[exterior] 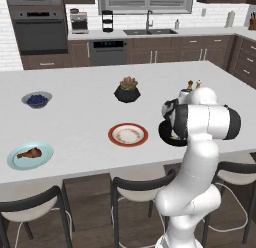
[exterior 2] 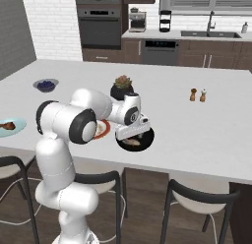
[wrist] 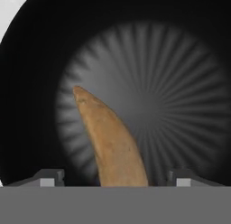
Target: Pick the chicken drumstick and sweet potato from their plates and place them in the bowl. Then put the bowl in the fridge.
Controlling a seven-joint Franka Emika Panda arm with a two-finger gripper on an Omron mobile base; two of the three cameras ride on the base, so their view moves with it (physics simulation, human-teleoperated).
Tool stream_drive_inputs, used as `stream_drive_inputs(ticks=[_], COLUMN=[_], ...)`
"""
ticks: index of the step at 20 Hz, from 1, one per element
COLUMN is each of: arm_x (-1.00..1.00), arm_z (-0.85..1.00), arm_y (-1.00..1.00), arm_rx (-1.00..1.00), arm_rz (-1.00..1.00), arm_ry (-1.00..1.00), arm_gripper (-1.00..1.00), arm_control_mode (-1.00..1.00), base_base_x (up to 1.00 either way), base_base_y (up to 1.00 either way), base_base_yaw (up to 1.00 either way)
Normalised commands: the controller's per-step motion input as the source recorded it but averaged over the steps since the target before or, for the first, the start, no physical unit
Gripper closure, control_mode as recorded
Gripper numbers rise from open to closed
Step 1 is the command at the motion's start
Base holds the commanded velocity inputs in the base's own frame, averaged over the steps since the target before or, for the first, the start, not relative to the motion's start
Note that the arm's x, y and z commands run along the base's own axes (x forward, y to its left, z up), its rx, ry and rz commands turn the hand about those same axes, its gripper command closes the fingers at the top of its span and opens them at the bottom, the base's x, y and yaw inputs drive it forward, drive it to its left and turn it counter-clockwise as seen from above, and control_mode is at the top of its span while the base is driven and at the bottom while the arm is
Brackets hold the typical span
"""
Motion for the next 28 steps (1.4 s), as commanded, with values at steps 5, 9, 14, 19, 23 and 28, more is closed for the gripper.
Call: stream_drive_inputs(ticks=[5,9,14,19,23,28], arm_x=[-0.20,-0.71,-0.74,-0.93,-0.46,-0.02], arm_z=[0.54,0.75,0.52,0.03,0.00,0.30], arm_y=[0.10,0.30,0.65,0.62,0.41,0.34], arm_rx=[-0.01,0.00,0.00,0.00,0.01,0.06], arm_rz=[0.00,0.00,0.00,-0.04,-0.52,-0.67], arm_ry=[0.00,-0.01,0.00,0.00,-0.01,0.02], arm_gripper=[-1.00,-1.00,-1.00,-1.00,-1.00,-1.00], arm_control_mode=[-1.00,-1.00,-1.00,-1.00,-1.00,-1.00], base_base_x=[0.00,0.00,0.00,0.00,0.00,0.00], base_base_y=[0.00,0.00,0.00,0.00,0.00,0.00], base_base_yaw=[0.00,0.00,0.00,0.00,0.00,0.00])
